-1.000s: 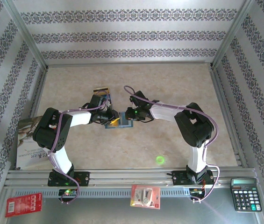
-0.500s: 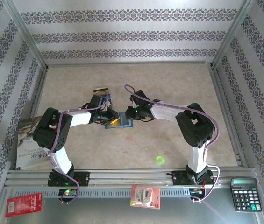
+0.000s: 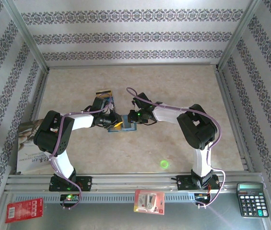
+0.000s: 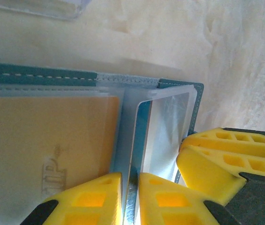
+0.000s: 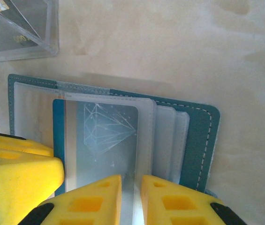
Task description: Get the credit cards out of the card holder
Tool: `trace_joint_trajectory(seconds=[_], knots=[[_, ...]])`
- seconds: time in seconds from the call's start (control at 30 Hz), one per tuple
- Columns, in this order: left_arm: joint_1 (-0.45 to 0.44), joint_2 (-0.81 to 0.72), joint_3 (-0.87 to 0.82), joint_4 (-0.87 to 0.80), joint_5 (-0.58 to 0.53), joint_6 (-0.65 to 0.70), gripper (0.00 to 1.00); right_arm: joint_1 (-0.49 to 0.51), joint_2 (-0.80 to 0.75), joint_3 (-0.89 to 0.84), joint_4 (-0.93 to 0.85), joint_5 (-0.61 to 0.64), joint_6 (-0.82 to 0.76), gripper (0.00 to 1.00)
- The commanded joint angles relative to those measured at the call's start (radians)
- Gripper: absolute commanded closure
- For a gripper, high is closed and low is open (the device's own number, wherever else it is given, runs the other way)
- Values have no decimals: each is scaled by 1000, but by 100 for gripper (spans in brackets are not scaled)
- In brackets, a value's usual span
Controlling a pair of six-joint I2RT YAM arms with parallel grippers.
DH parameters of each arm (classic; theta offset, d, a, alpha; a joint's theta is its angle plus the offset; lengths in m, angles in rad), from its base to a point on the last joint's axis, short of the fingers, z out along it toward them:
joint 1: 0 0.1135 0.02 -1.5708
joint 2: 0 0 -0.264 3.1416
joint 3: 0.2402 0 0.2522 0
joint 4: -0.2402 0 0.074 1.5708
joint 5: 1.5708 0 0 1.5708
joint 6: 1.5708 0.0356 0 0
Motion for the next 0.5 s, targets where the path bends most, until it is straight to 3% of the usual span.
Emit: trace_joint_trajectory(seconds=[0.0,0.47], knots=[[17,-10,-9,13,21,9,84,8,48,4,-58,-1,-14,80],[37,-55,-10,-52,15,63,100,-1,41,5,-70,27,-7,79]])
